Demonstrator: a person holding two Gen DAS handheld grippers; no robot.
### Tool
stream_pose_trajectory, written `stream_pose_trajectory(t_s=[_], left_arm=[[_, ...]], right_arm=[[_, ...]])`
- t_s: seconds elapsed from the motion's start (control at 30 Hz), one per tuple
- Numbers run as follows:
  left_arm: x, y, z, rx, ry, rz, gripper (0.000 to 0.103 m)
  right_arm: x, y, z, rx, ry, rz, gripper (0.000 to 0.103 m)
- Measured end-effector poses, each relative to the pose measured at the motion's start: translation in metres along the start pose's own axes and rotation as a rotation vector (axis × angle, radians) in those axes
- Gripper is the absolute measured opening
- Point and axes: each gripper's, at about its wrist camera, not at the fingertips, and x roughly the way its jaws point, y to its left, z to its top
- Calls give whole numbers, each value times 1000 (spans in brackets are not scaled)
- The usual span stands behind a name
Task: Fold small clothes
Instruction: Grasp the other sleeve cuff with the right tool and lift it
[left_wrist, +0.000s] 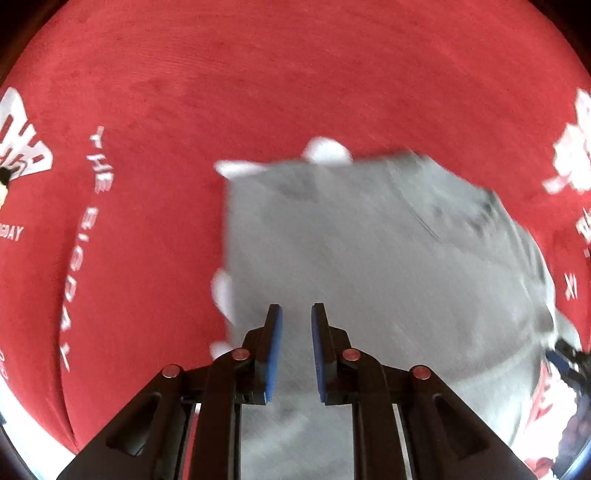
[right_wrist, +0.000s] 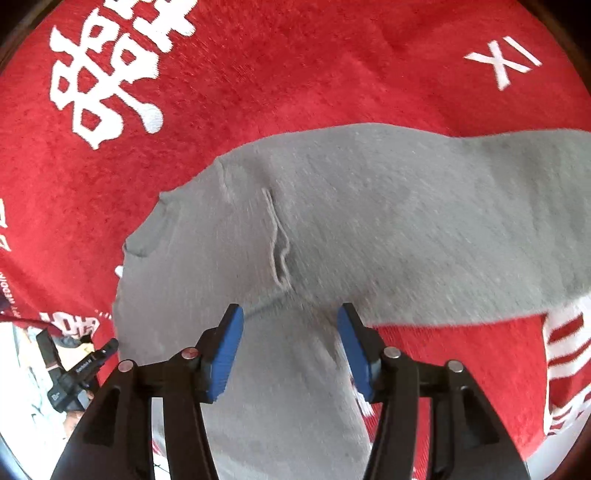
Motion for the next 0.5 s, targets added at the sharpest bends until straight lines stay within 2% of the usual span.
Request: stream_pose_trajectory(t_s=[0.03,0.07,0.1,0.13,0.17,0.33,0.5], left_arm=[[0,-11,-7,26,14,-4,19],[-1,-26,-15,60,28,2,44],[-3,-36,-20,79,26,9,79],[-9,-53,-29,94,9,14,85],[-12,-68,-36,123,-3,4,86],[-15,-138,-60,205,35,-52,86],[-3,-190,-82,290,87,-50,86]], right_arm=[[-3,-4,-4,9,7,5,59],[-5,-7,-7,18,13,6,60],[-7,-11,-10,30,15,13,61],[-11,-18,-15,50,15,23,61],[-13,-23,-17,62,15,29,61],[-26,-56,-30,133,5,45,61],[-48,-103,-36,215,-56,51,61]])
